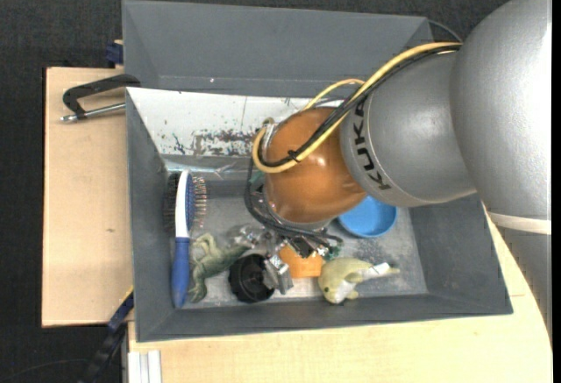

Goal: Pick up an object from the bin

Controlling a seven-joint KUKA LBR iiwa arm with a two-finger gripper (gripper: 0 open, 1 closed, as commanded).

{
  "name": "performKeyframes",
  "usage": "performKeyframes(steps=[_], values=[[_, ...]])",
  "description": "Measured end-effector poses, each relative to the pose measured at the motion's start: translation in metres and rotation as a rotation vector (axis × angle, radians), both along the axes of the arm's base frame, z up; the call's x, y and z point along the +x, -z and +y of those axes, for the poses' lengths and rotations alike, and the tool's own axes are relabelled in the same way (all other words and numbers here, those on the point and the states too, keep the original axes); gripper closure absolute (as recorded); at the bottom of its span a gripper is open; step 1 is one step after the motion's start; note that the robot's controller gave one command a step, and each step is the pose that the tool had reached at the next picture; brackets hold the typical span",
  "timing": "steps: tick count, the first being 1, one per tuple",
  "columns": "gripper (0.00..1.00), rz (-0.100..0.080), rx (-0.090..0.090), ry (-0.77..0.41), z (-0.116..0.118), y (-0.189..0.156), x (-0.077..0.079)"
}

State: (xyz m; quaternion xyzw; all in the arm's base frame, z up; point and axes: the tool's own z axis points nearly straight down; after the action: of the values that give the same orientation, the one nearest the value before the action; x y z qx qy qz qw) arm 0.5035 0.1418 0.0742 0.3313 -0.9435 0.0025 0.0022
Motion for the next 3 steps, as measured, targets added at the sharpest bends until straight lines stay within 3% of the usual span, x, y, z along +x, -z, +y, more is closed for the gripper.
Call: performKeyframes(steps=[1, 2, 3], values=[[1.0, -0.015, 0.002, -0.594, 0.064, 0.002, 0.032], [1.0, -0.017, 0.008, -0.685, 0.045, -0.184, 0.041], [0.0, -0.006, 0.01, -0.687, 0.045, -0.179, 0.04]])
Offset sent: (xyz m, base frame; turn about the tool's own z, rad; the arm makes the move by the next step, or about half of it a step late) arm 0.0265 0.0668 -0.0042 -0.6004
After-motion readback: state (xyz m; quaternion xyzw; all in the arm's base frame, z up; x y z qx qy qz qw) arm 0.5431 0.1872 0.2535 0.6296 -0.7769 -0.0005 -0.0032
